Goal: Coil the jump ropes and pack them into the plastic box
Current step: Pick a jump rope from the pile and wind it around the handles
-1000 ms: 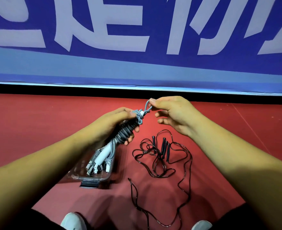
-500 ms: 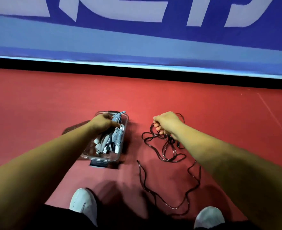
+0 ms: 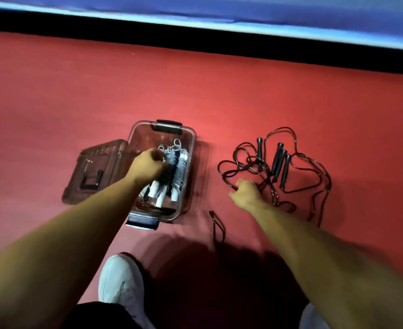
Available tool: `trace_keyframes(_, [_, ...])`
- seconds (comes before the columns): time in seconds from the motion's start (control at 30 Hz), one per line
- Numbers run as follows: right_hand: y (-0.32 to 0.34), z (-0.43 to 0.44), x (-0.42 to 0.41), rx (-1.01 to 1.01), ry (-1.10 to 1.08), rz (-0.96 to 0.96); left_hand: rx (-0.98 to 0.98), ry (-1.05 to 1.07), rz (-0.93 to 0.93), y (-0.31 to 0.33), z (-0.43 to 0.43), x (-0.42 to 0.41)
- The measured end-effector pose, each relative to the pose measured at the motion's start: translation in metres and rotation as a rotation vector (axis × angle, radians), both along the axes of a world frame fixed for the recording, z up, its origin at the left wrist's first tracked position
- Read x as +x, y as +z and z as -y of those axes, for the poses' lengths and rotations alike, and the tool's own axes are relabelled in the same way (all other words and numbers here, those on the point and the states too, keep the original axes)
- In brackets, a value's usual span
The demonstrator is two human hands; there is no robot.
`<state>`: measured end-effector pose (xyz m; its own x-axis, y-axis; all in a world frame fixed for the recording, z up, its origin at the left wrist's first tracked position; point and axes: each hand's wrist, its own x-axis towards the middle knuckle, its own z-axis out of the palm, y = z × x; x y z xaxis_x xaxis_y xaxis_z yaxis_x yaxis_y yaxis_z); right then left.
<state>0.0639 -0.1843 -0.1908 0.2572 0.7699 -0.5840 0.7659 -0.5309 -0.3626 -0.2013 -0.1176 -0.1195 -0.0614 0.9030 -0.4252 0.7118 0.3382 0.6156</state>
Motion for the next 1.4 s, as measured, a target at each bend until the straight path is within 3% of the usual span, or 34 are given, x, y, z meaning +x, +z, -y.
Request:
trace_keyframes(0.1, [-0.022,0.000,-0.004,-0.062,-0.001,0.014,0.111,0.067,-0.075,-0.002,-0.007,0.000])
trace_keyframes(0.27, [-0.037,0.016,-0.005,-0.057,0.068,0.037,0.171,0.054,0.115,0.007,-0.004,0.012])
trace_keyframes(0.37, [-0.015,0.013,-0.004,0.031,0.036,-0.101,0.196,-0.006,0.174,0.016,-0.005,0.027])
trace_keyframes(0.5, [0.072,-0.015,0.009,0.131,0.081,-0.387,0.121,-0.201,0.318,0.041,0.007,0.055])
trace_keyframes(0.63, [0.170,-0.018,0.023,0.033,0.337,-0.490,0.191,-0.565,0.261,0.079,0.022,0.076])
trace_keyframes(0.73, [0.244,-0.004,0.026,0.055,0.389,-0.516,0.066,-0.655,0.285,0.120,0.036,0.098])
trace_keyframes(0.83, [0.312,0.013,0.032,0.197,0.352,-0.614,-0.068,-0.777,0.346,0.165,0.048,0.117])
trace_keyframes(1.0, [0.390,0.038,0.063,0.493,0.047,-0.917,-0.034,-0.834,0.217,0.219,0.055,0.108])
trace_keyframes(1.1, [0.408,0.052,0.077,0.618,0.003,-0.767,0.000,-0.677,0.225,0.252,0.069,0.092])
trace_keyframes(1.2, [0.403,0.074,0.083,0.488,0.164,-0.676,0.083,-0.602,0.228,0.287,0.077,0.087])
trace_keyframes(1.33, [0.401,0.097,0.090,-0.048,0.415,-1.005,0.253,-0.561,0.320,0.318,0.089,0.088])
trace_keyframes(1.4, [0.399,0.099,0.093,-0.184,0.477,-1.051,0.264,-0.541,0.406,0.320,0.093,0.083])
